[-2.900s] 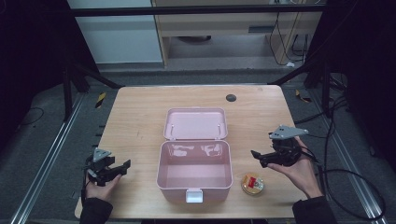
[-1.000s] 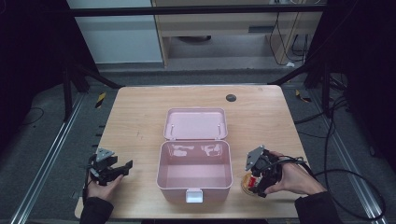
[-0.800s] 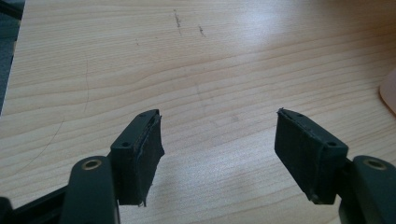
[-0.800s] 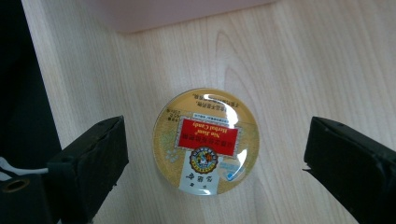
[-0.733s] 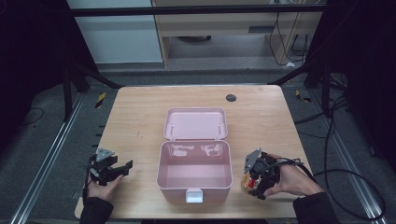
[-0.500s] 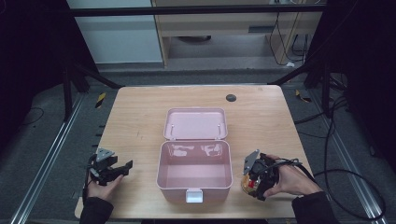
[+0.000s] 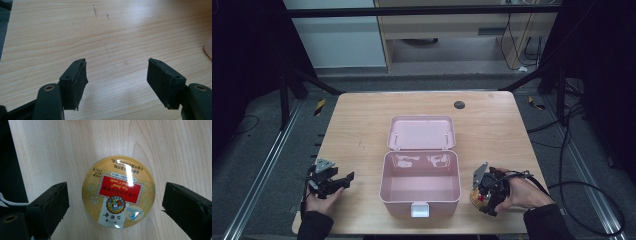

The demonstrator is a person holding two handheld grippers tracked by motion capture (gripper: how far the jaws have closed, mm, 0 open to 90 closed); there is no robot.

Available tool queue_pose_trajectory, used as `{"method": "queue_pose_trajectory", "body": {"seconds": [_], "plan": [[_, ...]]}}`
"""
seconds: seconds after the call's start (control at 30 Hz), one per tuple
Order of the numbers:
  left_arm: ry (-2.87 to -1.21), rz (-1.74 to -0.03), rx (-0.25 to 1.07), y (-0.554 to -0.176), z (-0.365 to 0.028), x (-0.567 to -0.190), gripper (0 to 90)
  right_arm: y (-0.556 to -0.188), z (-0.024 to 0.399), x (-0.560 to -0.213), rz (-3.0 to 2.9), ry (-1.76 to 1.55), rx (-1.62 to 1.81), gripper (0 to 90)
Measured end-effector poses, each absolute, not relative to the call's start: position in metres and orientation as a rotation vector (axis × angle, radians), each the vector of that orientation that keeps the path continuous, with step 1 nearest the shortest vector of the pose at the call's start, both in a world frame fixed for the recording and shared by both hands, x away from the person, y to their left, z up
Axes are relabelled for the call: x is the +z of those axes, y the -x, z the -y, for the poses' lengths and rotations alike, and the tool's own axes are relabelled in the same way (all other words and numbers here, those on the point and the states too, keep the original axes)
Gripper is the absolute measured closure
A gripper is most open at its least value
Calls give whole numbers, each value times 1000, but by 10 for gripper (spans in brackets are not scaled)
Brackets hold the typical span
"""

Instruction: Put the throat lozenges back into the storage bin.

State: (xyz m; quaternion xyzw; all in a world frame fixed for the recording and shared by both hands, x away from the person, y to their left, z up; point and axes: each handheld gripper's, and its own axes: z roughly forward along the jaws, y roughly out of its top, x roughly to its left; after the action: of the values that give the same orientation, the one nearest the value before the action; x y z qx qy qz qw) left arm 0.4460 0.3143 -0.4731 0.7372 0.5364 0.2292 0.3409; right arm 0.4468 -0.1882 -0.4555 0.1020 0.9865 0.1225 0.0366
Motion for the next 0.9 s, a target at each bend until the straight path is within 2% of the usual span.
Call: {"method": "queue_pose_trajectory", "body": {"seconds": [0.53,0.9], "plan": [[-1918,-1396,595,-446,-315,-474,318,-450,182,-469,-3062,-244,315,122],[-1920,-1398,596,-447,-315,-474,322,-452,182,-474,-3058,-228,288,198]]}}
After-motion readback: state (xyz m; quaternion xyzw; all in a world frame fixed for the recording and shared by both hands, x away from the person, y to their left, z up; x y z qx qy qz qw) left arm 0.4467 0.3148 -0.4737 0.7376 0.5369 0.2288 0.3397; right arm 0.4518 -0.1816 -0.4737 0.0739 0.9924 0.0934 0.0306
